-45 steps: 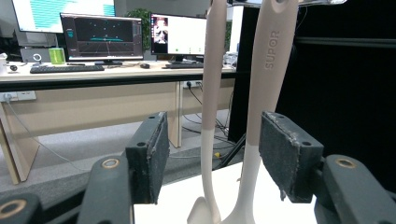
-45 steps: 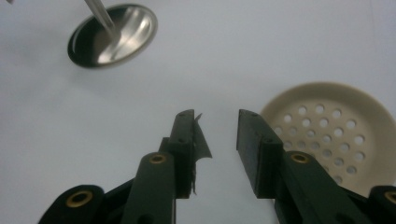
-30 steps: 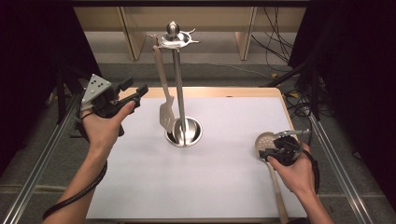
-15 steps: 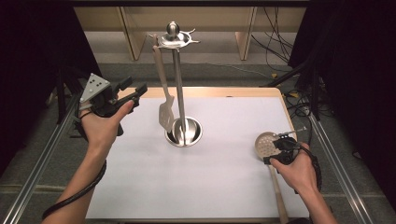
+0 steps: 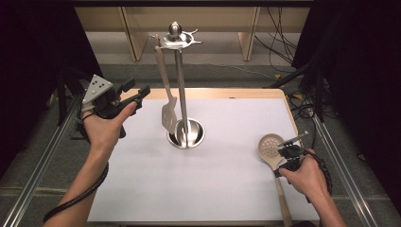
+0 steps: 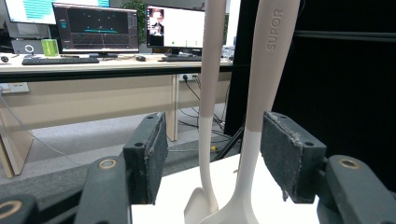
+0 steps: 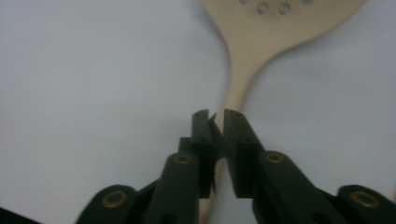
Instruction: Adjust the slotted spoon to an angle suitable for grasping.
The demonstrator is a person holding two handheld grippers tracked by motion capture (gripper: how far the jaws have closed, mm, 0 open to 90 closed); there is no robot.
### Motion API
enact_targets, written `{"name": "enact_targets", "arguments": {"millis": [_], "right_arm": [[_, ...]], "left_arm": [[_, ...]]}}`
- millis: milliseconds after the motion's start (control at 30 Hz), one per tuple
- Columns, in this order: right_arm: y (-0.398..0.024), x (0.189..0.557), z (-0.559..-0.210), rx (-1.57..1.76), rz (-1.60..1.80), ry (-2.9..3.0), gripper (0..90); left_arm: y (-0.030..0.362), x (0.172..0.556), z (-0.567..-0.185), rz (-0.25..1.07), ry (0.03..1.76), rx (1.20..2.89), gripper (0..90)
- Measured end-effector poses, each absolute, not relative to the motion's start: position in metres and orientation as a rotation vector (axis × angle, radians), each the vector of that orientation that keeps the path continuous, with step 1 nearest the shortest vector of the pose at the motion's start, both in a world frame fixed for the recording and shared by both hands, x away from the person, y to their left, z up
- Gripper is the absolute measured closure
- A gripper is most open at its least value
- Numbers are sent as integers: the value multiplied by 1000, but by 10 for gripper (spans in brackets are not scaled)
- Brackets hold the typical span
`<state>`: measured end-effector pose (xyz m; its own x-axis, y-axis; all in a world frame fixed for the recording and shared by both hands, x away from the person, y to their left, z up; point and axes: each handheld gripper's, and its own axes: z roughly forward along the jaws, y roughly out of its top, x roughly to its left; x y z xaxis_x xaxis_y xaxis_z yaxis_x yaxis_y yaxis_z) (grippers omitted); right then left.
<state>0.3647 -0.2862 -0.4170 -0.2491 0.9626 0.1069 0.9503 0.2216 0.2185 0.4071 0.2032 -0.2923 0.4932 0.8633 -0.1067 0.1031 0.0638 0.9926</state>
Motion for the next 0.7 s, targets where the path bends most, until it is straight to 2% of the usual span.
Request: {"name": "enact_targets", "arguments": {"millis": [100,400,700], "right_arm": [[-291,360,-419,1872,291,2459,900],[-308,344,-436,1900,152,2567,900],[-306,327,-445,1888,-17,2628,900]], "left_arm": [[204,407,-292,716,917,1402,405],[201,411,-291,708,911,1401,405],[198,416,-290,693,905,1394,405]]}}
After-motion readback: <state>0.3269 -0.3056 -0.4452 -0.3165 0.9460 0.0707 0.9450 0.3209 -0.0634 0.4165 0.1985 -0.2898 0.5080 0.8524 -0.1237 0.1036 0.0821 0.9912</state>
